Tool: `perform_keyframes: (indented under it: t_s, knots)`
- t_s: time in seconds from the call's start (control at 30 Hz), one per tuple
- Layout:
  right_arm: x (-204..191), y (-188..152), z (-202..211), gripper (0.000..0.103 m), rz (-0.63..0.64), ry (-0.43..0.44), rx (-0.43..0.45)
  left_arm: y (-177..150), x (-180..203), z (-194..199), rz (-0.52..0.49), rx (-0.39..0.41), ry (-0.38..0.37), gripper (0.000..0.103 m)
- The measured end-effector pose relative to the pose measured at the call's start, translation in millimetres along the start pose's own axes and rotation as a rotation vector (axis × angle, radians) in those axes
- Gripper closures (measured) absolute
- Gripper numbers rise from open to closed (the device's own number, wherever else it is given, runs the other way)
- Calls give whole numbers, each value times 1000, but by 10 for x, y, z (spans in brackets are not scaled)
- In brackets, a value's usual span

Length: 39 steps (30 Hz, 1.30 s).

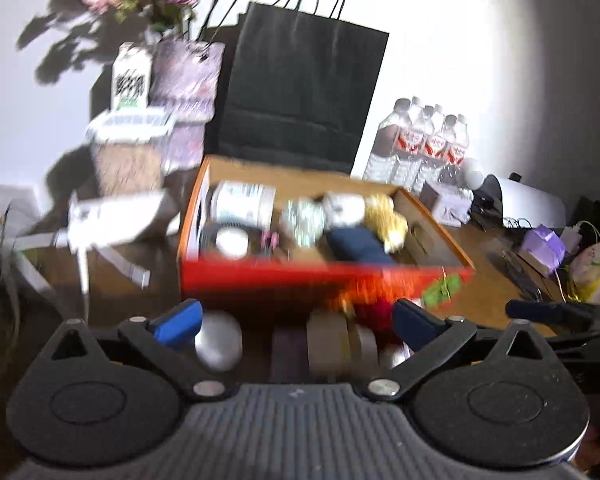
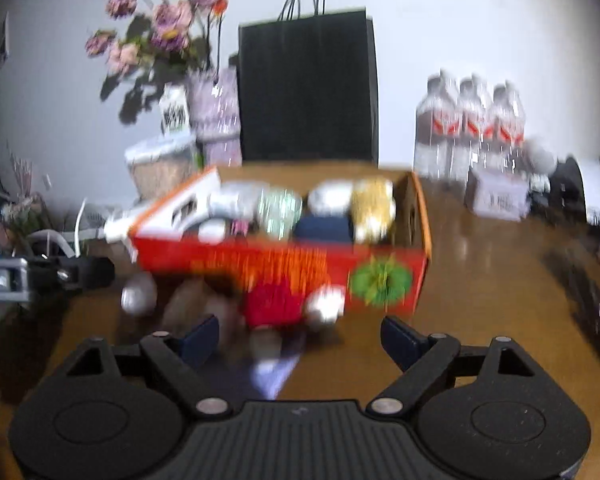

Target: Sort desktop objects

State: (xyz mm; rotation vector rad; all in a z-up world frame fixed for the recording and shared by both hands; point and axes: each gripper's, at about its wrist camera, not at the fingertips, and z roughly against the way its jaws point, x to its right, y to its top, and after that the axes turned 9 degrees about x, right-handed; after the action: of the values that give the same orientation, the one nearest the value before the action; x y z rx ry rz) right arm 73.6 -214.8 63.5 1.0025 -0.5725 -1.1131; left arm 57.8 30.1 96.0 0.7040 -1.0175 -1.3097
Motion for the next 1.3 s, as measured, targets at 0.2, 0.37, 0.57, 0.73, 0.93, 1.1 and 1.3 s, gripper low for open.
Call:
perform_keyframes:
  t_s: [0.2,0.37,0.57,0.73,0.93,1.1,1.3]
  knots:
    - [-73,-640,311,15,-62,14,6,-647,142,335,-94,44,66,0]
    - [-115,-919,528,15,-88,42,38,-952,133,415,-135,20,72,0]
    - [-64,-961,574,15,-133,39,81,-1070,85,403,-116,29,119,0]
    - [-38,-958,545,15,-157,24,72,-1077,24,417,-71,42,111,0]
    - [-36,-887,483,15,-141,42,31,-1031,39,401,-110,59,75,0]
    - [-43,-626,353,16,-68,44,78,-757,-11,257,-157,106,90,0]
    - [-107,-241,-52,17,-46,98,74,-455,-226,-177,-154,68,63,0]
